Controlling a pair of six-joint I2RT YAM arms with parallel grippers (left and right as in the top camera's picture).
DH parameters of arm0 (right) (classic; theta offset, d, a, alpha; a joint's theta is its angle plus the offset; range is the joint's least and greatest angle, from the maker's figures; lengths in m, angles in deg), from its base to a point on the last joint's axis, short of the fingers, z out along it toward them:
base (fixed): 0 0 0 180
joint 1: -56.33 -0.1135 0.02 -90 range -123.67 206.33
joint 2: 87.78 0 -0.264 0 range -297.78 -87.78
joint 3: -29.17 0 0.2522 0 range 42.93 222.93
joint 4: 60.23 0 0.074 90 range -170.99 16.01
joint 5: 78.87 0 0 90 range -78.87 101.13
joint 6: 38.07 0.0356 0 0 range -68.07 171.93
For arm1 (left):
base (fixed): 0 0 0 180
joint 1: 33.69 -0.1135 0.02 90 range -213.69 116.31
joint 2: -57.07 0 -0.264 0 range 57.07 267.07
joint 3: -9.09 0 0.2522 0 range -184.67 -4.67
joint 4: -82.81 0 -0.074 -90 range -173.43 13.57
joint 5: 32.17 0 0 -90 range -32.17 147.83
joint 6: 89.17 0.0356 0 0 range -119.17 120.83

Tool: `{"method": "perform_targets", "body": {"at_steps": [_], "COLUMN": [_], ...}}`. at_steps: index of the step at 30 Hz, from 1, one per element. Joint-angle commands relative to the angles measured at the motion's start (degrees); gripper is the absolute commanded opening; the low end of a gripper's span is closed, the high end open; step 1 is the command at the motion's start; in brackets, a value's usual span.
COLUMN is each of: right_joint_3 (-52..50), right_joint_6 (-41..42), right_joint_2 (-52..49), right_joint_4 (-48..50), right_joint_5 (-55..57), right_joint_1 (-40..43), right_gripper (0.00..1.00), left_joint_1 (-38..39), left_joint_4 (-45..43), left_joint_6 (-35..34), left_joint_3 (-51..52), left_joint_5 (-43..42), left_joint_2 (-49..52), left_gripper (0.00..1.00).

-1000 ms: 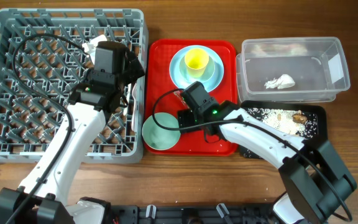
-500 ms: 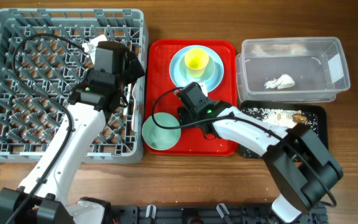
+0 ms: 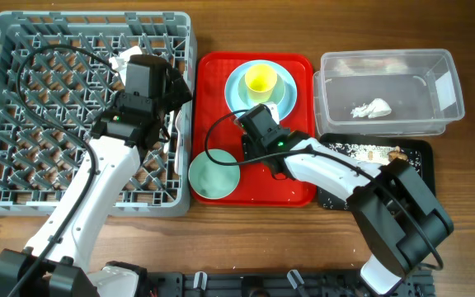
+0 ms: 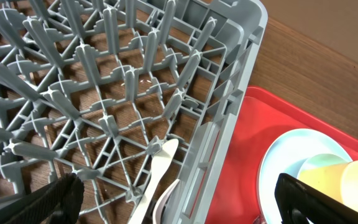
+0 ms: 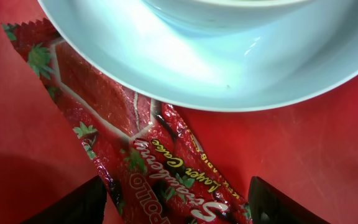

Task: Sort waste into correct bins and load items into the dishwasher rack
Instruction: 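Carry the wrapper right and drop it into the clear bin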

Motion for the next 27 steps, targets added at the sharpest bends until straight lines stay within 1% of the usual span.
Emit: {"method": "perform_targets", "body": {"at_steps": [1, 4, 5, 6, 8, 9, 10, 12, 14, 17, 19, 21, 23, 25, 27], "right_joint_3": [-0.1, -0.1, -0.1, -0.1, -0.1, -0.1, -0.1, -0.1, -0.1, 0.0, 0.5, 2.3, 4.3, 4.8, 4.8], "right_joint_6": [0.1, 0.1, 0.1, 0.1, 0.1, 0.1, 0.1, 0.0, 0.0, -0.2, -0.3, -0.6, -0.6, -2.0, -2.5], "right_joint_2": [-1.1, -1.1, -1.1, -1.1, -1.2, -1.2, -1.2, -1.2, -1.2, -0.9, 0.6, 3.8, 9.4, 14.6, 23.1], "right_joint_4": [0.3, 0.7, 0.9, 1.0, 1.0, 1.0, 1.0, 0.9, 0.2, -1.2, -4.1, -10.3, -15.3, -16.6, -17.2], "right_joint_5": [1.2, 1.2, 1.2, 1.2, 1.2, 1.2, 1.2, 0.4, -3.7, -6.9, -7.7, -7.2, -6.1, -6.2, -3.8], "right_joint_1": [0.1, 0.1, 0.1, 0.1, 0.1, 0.1, 0.1, 0.1, 0.1, 0.1, 0.1, 0.1, 0.1, 0.1, 0.1], "right_gripper": [0.73, 0.74, 0.79, 0.80, 0.79, 0.76, 0.66, 0.44, 0.26, 0.04, 0.04, 0.04, 0.04, 0.04, 0.04], "left_joint_1": [-0.2, -0.2, -0.2, -0.2, -0.2, -0.2, -0.2, -0.2, -0.2, -0.2, -0.2, -0.2, -0.2, -0.2, -0.2], "left_joint_4": [-0.2, -0.2, -0.2, -0.2, -0.2, -0.2, -0.2, -0.2, -0.2, -0.2, -0.2, -0.2, -0.2, -0.4, -0.3], "left_joint_6": [-0.8, -0.8, -0.8, -0.8, -0.8, -0.8, -0.8, -0.8, -0.8, -0.8, -0.8, -0.8, -0.8, -0.8, -0.8], "left_joint_3": [0.3, 0.3, 0.3, 0.3, 0.3, 0.3, 0.3, 0.3, 0.3, 0.3, 0.3, 0.3, 0.3, 0.3, 0.3], "left_joint_5": [-0.5, -0.5, -0.5, -0.5, -0.5, -0.5, -0.5, -0.5, -0.5, -0.5, -0.5, -0.5, -0.5, -0.5, -0.5], "left_joint_2": [-0.2, -0.2, -0.2, -0.2, -0.2, -0.2, -0.2, -0.2, -0.2, -0.2, -0.2, -0.2, -0.2, -0.2, -0.2], "left_gripper": [1.00, 1.00, 1.00, 1.00, 1.00, 1.00, 1.00, 1.00, 1.00, 1.00, 1.00, 1.00, 1.00, 1.00, 1.00]}}
